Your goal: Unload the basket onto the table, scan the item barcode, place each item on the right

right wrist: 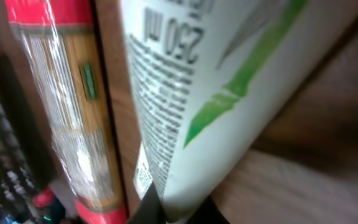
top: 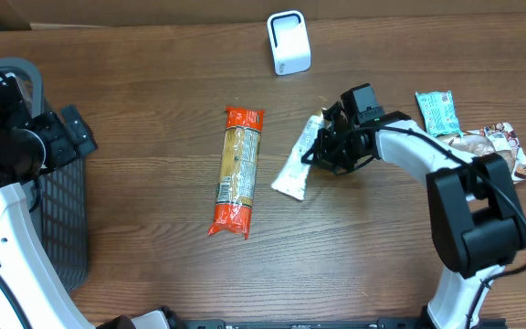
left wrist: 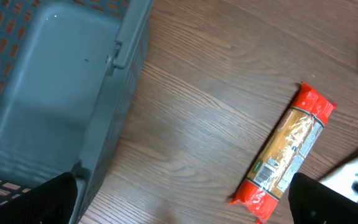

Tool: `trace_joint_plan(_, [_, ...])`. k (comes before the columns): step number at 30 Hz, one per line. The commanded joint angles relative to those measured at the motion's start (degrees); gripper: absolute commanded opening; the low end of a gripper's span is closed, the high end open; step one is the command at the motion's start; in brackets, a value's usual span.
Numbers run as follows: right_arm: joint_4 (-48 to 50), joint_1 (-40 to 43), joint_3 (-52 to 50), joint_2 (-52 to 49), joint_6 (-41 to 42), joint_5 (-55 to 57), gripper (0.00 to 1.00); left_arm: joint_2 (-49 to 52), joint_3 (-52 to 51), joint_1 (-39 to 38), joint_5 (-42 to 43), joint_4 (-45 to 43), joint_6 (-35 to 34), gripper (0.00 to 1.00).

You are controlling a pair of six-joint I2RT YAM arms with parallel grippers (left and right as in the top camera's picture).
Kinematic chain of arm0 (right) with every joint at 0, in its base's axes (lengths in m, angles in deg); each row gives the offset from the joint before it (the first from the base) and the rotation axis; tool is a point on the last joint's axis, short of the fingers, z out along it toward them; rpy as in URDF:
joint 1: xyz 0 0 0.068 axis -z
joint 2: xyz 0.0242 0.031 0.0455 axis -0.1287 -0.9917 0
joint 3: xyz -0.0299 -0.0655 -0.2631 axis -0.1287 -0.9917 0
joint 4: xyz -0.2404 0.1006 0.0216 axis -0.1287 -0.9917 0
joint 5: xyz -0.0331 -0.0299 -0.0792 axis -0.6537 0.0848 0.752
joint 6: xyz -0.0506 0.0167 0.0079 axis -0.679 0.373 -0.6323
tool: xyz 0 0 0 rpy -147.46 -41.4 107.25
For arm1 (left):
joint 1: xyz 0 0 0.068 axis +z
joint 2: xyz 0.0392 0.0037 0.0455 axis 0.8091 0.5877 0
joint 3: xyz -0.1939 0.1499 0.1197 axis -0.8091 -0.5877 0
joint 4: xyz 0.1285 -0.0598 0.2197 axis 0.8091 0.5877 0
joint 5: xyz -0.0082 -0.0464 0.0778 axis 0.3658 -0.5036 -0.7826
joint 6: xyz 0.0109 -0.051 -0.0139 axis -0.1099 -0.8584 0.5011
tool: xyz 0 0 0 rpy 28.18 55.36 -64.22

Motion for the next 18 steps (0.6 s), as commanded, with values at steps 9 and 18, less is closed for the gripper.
trace_joint_plan(9, [-17.9, -1.7, 6.8, 5.8, -30.2, 12.3, 0.04, 0.0, 0.1, 0.1, 0.4, -0.1, 0.9, 1.0])
trace_joint_plan(18, [-14.4, -2.0, 6.4, 4.8, -27.9, 14.1, 0.4, 0.0, 0.1, 0.1, 0.4, -0.1, 0.9, 1.0])
